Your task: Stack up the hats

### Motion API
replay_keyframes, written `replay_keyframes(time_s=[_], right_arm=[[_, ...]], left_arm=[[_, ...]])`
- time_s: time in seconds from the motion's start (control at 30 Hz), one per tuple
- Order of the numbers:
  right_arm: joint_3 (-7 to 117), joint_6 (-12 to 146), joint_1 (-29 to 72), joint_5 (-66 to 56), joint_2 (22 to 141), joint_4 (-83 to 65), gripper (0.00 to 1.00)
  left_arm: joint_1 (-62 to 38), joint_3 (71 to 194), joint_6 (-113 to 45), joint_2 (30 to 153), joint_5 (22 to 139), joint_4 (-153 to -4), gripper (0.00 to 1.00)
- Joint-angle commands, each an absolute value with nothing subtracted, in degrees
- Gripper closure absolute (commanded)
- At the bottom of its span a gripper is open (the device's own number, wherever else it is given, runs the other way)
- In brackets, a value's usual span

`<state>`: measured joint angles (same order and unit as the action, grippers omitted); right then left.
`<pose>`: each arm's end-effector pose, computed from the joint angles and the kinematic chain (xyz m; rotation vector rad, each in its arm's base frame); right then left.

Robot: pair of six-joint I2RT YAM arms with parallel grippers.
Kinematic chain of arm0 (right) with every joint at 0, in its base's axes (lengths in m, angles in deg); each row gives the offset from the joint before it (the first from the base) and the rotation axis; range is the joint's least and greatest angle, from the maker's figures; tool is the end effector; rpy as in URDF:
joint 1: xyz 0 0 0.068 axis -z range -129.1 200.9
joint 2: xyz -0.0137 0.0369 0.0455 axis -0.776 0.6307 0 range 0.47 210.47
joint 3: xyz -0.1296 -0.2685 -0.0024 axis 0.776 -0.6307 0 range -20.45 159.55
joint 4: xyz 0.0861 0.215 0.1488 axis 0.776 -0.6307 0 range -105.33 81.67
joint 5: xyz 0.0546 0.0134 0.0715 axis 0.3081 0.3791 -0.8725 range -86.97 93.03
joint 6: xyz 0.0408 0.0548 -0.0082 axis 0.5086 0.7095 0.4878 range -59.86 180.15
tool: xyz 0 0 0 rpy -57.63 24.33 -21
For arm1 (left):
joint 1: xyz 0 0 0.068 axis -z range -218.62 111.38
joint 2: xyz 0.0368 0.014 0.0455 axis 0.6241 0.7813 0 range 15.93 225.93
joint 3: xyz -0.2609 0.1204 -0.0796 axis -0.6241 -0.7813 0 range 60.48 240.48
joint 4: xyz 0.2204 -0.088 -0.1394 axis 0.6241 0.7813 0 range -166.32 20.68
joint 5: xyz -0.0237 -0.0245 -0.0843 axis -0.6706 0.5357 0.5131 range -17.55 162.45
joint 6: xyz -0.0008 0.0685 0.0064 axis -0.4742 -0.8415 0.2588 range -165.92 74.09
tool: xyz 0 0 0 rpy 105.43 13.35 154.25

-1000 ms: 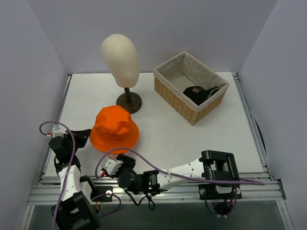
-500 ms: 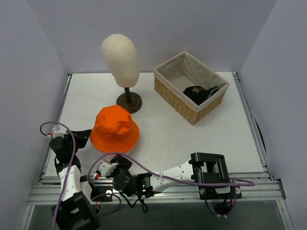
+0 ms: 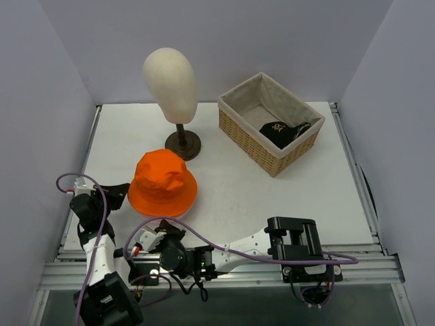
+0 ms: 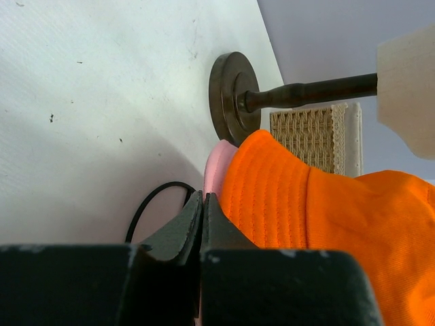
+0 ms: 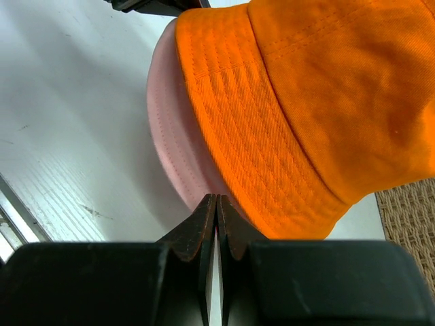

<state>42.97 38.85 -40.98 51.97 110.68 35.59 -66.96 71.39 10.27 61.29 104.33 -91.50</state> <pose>0.0271 0.4533 0.2320 -0.8811 1.3475 0.2629 0.1712 0.0590 0.1825 -0.9969 1.6720 -0.8547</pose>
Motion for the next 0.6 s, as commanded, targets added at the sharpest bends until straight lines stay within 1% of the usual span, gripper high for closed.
replay_keyframes(time_s=[0.0, 0.17, 0.3, 0.33, 0.37, 0.4, 0.47, 0.5, 0.57], right_arm=[[42.5, 38.5, -41.1, 50.8, 110.5, 39.1, 1.0], [42.0, 38.6, -41.1, 47.9, 111.7, 38.9, 1.0], [40.6, 38.9, -41.1, 49.3, 111.4, 40.4, 1.0], [39.9, 38.7, -41.1, 49.1, 110.3, 41.7, 0.98], [39.2, 38.4, -41.1, 49.1, 109.5, 42.3, 0.88], [38.4, 38.1, -41.1, 49.4, 108.7, 43.2, 0.83], [35.9, 36.6, -41.3, 49.7, 106.0, 46.2, 0.77], [34.8, 35.8, -41.4, 49.5, 105.2, 47.3, 0.72], [31.9, 33.3, -41.6, 49.3, 103.2, 50.6, 0.68]], left_arm=[[-67.3, 71.4, 10.3, 60.4, 105.1, -93.3, 0.98], [-67.4, 71.4, 10.6, 60.4, 105.1, -93.3, 0.98], [-67.4, 71.4, 11.2, 60.6, 105.7, -93.9, 0.98], [-67.4, 71.5, 11.3, 60.6, 105.9, -93.8, 0.98], [-67.3, 71.5, 11.7, 60.5, 106.1, -93.7, 0.98], [-67.3, 71.5, 11.7, 60.5, 106.1, -93.4, 0.98], [-67.3, 71.2, 12.7, 60.3, 105.9, -93.5, 0.98], [-67.4, 71.1, 13.0, 60.3, 106.0, -93.6, 0.98], [-67.3, 71.4, 13.0, 60.4, 106.0, -92.8, 0.98]])
